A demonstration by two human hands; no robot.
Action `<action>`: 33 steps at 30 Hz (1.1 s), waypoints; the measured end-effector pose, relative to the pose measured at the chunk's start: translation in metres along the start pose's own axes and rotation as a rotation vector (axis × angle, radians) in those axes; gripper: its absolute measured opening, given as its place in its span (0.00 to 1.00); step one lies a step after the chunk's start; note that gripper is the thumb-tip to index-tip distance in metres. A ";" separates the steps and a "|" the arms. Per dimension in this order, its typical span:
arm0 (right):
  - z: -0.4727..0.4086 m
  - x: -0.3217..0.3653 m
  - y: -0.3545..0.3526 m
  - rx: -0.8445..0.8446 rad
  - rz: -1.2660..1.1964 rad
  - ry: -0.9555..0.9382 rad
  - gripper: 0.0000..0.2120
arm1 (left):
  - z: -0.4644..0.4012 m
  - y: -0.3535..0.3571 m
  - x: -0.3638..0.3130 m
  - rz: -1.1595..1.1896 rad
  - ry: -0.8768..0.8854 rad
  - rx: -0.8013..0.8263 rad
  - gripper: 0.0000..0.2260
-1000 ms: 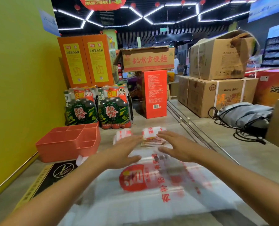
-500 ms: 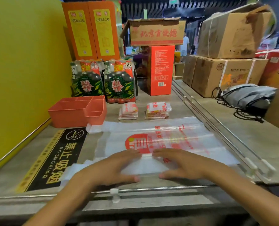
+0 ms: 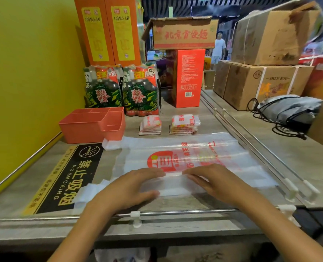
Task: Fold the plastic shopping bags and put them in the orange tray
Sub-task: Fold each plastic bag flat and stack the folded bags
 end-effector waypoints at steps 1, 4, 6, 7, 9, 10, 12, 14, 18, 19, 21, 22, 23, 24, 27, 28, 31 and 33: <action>0.000 -0.002 -0.001 -0.017 0.000 0.007 0.16 | -0.001 0.001 0.002 -0.007 0.010 0.003 0.19; 0.003 -0.018 0.004 0.010 0.059 0.060 0.17 | -0.003 -0.004 0.010 -0.020 0.010 -0.046 0.16; 0.005 -0.028 0.008 0.037 0.118 0.101 0.19 | -0.003 -0.007 0.009 -0.031 0.009 -0.075 0.16; 0.005 -0.030 0.008 0.029 0.141 0.107 0.19 | -0.003 -0.007 0.008 -0.041 0.006 -0.078 0.17; 0.004 -0.027 0.005 -0.004 0.165 0.096 0.16 | -0.002 -0.006 0.010 -0.055 -0.015 -0.069 0.18; 0.003 -0.027 0.004 -0.008 0.165 0.096 0.15 | -0.002 -0.006 0.013 -0.065 -0.034 -0.060 0.19; 0.003 -0.027 0.005 -0.002 0.138 0.111 0.15 | 0.000 -0.004 0.016 -0.102 -0.062 -0.036 0.21; 0.004 -0.028 0.005 0.003 0.113 0.122 0.14 | 0.000 -0.004 0.017 -0.121 -0.064 -0.029 0.20; 0.005 -0.026 -0.007 0.000 0.146 0.132 0.14 | 0.001 -0.014 0.011 -0.137 -0.018 -0.035 0.17; 0.007 -0.025 -0.013 0.001 0.182 0.125 0.14 | 0.003 -0.019 0.011 -0.125 -0.013 -0.046 0.16; 0.013 -0.026 -0.024 0.004 0.244 0.102 0.14 | 0.012 -0.031 0.014 -0.109 -0.024 -0.066 0.16; 0.017 -0.027 -0.030 0.000 0.248 0.097 0.14 | 0.017 -0.036 0.017 -0.102 -0.025 -0.075 0.16; 0.021 -0.028 -0.035 -0.005 0.241 0.097 0.13 | 0.023 -0.041 0.021 -0.091 -0.027 -0.078 0.16; 0.026 -0.029 -0.040 -0.010 0.223 0.097 0.13 | 0.029 -0.044 0.025 -0.077 -0.037 -0.069 0.16; 0.038 -0.028 -0.054 -0.026 0.155 0.102 0.09 | 0.047 -0.056 0.034 -0.057 -0.059 -0.051 0.16; 0.040 -0.029 -0.059 -0.026 0.141 0.117 0.09 | 0.052 -0.062 0.034 -0.048 -0.059 -0.055 0.16; 0.042 -0.026 -0.073 -0.010 0.096 0.152 0.08 | 0.059 -0.081 0.039 -0.049 -0.089 -0.103 0.14; 0.038 -0.025 -0.080 -0.017 0.053 0.180 0.08 | 0.057 -0.093 0.045 -0.051 -0.133 -0.145 0.09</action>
Point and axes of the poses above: each hand's wrist, its own z-axis away from the middle knuckle, its own y-axis out of the palm, x = y × z, the point moved 8 cm from there along -z, towards the middle knuckle, and after that the axes turned 14 degrees about -x, right-handed, at the moved point
